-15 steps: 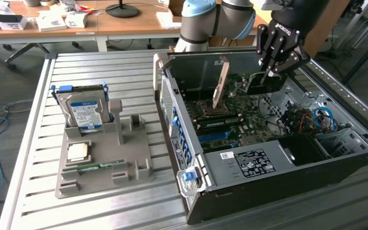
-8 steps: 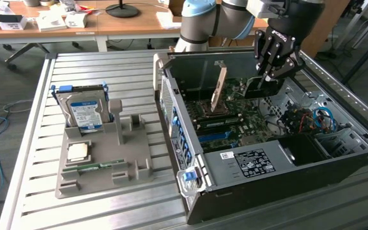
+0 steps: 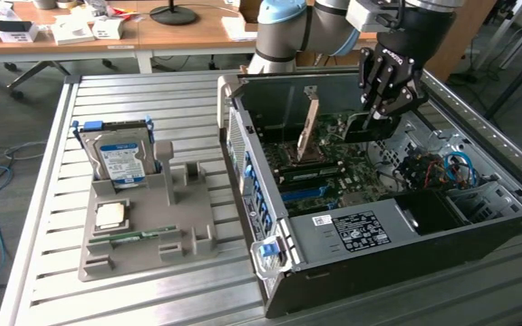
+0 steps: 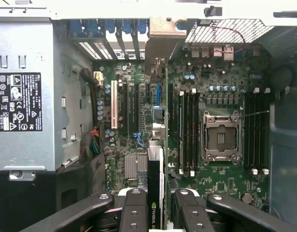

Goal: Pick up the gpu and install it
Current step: 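Insert the gpu into the slot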

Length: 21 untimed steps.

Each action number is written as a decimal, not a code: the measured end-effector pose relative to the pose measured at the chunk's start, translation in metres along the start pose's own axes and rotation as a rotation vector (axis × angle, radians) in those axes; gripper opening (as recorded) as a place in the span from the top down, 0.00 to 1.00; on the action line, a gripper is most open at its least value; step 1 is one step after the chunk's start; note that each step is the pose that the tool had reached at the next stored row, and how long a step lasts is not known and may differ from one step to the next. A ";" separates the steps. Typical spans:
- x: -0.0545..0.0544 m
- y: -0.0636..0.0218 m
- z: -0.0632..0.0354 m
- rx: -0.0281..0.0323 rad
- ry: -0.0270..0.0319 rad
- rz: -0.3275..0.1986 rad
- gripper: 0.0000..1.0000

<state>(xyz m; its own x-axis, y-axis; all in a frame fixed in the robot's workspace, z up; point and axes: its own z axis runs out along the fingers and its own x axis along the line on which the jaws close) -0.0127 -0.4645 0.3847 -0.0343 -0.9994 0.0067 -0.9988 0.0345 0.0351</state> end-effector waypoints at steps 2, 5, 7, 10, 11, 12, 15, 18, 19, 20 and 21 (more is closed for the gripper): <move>0.000 0.0006 0.0035 -0.0001 0.0000 0.000 0.74; 0.000 0.0017 0.0090 -0.0001 -0.0004 0.000 0.74; 0.000 0.0024 0.0127 -0.0001 -0.0004 0.000 0.74; 0.000 0.0033 0.0182 -0.0001 -0.0003 0.000 0.74; 0.000 0.0035 0.0200 -0.0002 -0.0003 0.000 0.74; 0.000 0.0036 0.0218 -0.0001 -0.0003 0.000 0.74; 0.000 0.0036 0.0247 -0.0002 -0.0002 0.000 0.74; 0.000 0.0037 0.0247 -0.0002 -0.0002 0.000 0.74; 0.000 0.0037 0.0248 -0.0001 -0.0003 0.000 0.74; 0.000 0.0037 0.0255 0.0000 -0.0005 0.000 0.74; 0.000 0.0036 0.0271 0.0000 -0.0009 0.000 0.74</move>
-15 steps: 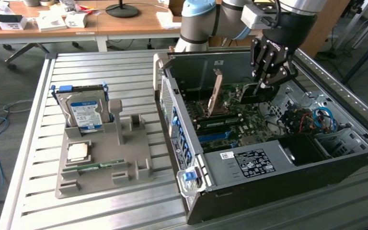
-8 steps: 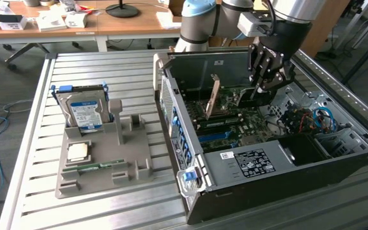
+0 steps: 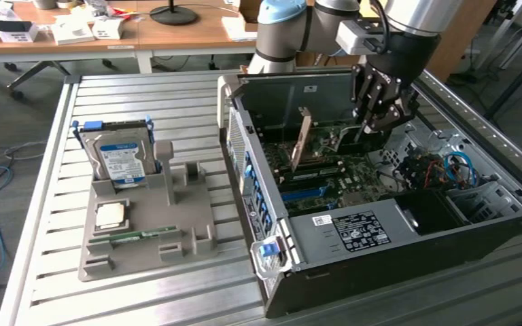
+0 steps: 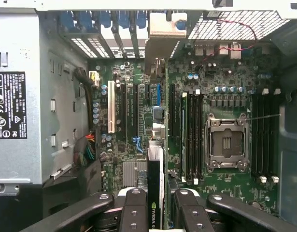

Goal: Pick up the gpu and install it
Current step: 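Insert the gpu into the slot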

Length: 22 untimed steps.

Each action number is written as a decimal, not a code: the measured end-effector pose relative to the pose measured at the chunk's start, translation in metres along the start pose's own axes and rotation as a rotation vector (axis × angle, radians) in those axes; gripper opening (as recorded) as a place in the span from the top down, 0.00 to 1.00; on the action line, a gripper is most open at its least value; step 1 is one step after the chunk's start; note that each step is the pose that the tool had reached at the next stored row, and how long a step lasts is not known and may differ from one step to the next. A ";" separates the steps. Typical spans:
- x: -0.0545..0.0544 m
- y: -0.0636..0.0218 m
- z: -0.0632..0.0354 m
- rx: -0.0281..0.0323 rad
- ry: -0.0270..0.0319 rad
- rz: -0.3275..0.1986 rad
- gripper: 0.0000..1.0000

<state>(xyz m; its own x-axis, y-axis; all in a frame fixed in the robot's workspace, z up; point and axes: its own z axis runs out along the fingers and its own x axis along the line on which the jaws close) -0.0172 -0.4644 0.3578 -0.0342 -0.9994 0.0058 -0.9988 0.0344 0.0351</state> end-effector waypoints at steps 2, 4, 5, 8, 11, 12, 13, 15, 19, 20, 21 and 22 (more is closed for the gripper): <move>0.000 -0.0001 0.0036 -0.0001 -0.0002 0.000 0.74; 0.000 -0.0002 0.0072 -0.0002 -0.0005 0.000 0.74; 0.000 -0.0003 0.0089 -0.0002 -0.0005 0.000 0.74; 0.000 -0.0005 0.0145 -0.0001 -0.0007 0.000 0.74; 0.000 -0.0007 0.0200 -0.0001 -0.0008 0.000 0.74; 0.000 -0.0007 0.0217 -0.0002 -0.0007 0.000 0.74; 0.000 -0.0008 0.0236 -0.0002 -0.0009 0.000 0.74; 0.000 -0.0009 0.0271 -0.0002 -0.0009 0.000 0.74; 0.000 -0.0012 0.0345 -0.0002 -0.0014 0.000 0.74; 0.000 -0.0012 0.0364 -0.0002 -0.0017 0.000 0.74; 0.000 -0.0013 0.0381 -0.0002 -0.0017 0.000 0.74; 0.000 -0.0014 0.0399 -0.0002 -0.0017 0.000 0.74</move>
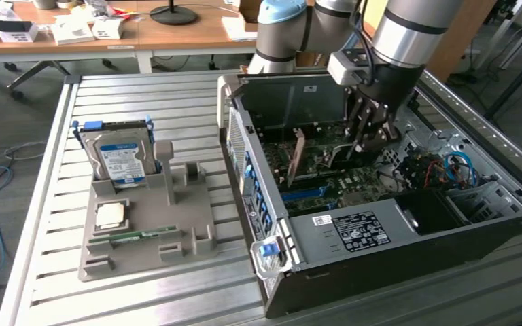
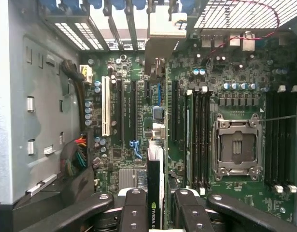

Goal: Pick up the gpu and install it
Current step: 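Insert the gpu into the slot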

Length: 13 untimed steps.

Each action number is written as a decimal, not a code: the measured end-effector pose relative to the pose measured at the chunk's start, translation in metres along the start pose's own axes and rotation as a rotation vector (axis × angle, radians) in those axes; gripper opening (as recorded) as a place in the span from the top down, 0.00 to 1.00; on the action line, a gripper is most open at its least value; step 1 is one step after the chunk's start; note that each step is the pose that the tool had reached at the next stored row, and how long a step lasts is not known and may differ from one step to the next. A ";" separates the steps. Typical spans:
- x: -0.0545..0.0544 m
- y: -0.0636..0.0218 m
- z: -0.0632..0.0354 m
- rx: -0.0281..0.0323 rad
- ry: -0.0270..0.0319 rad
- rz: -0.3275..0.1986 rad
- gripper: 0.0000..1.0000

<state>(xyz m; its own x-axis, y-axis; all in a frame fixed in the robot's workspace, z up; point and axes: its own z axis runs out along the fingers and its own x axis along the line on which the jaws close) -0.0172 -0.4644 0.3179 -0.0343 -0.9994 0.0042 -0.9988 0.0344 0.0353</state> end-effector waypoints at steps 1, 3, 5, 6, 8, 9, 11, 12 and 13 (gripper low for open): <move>0.000 -0.0001 0.0018 0.0000 -0.0001 0.000 0.74; 0.000 -0.0002 0.0052 0.0000 -0.0002 0.000 0.74; 0.000 -0.0003 0.0082 0.0000 -0.0005 0.000 0.74; 0.000 -0.0003 0.0094 0.0001 -0.0005 0.000 0.74; 0.000 -0.0004 0.0104 -0.0001 -0.0003 0.000 0.74; 0.000 -0.0004 0.0108 0.0000 -0.0003 0.000 0.74; 0.000 -0.0003 0.0117 0.0000 -0.0028 0.000 0.74; 0.000 -0.0001 0.0122 0.0002 -0.0050 0.000 0.74; 0.000 0.0000 0.0124 0.0002 -0.0067 0.000 0.74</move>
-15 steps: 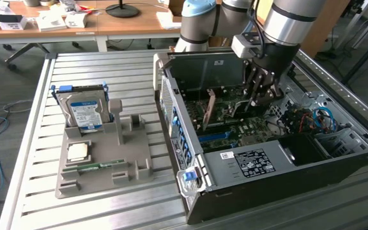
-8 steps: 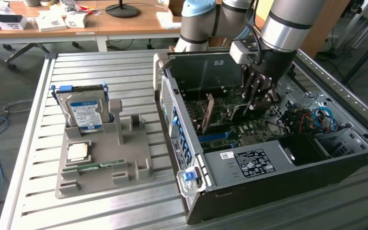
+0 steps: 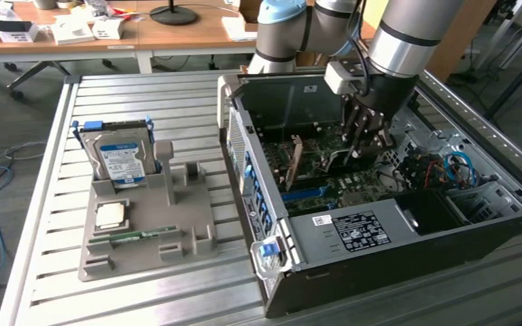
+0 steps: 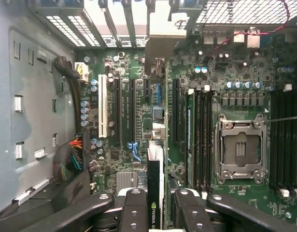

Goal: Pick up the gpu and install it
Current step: 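Insert the gpu into the slot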

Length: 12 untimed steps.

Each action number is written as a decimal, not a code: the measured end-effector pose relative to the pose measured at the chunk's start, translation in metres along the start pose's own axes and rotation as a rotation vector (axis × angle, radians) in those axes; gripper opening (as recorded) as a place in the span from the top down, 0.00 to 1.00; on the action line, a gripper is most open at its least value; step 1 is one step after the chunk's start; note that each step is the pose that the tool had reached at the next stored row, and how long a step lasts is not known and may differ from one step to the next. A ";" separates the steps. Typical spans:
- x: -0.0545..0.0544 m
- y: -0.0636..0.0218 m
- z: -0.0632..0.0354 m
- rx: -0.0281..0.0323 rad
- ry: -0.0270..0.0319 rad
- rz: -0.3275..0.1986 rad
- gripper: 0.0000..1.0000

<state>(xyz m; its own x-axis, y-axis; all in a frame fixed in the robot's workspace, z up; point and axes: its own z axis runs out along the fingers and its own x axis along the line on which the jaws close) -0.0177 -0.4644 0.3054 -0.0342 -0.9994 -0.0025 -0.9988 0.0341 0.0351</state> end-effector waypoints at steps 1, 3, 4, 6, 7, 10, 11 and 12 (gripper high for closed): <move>0.000 0.0000 0.0000 0.0000 -0.0002 0.000 0.74; 0.000 0.0000 0.0001 0.0000 -0.0002 0.000 0.74; 0.000 0.0001 0.0001 0.0000 -0.0004 0.000 0.74; -0.001 0.0018 0.0003 0.0023 -0.0007 0.000 0.74; -0.002 0.0029 0.0003 0.0036 -0.0006 0.000 0.74; -0.007 0.0059 0.0006 0.0054 -0.0008 0.000 0.74; -0.008 0.0067 0.0007 0.0056 -0.0007 0.000 0.74; -0.008 0.0070 0.0009 0.0056 -0.0006 0.000 0.74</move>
<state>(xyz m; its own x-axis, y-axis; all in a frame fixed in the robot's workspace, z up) -0.0245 -0.4565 0.3048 -0.0343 -0.9994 -0.0031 -0.9990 0.0342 0.0295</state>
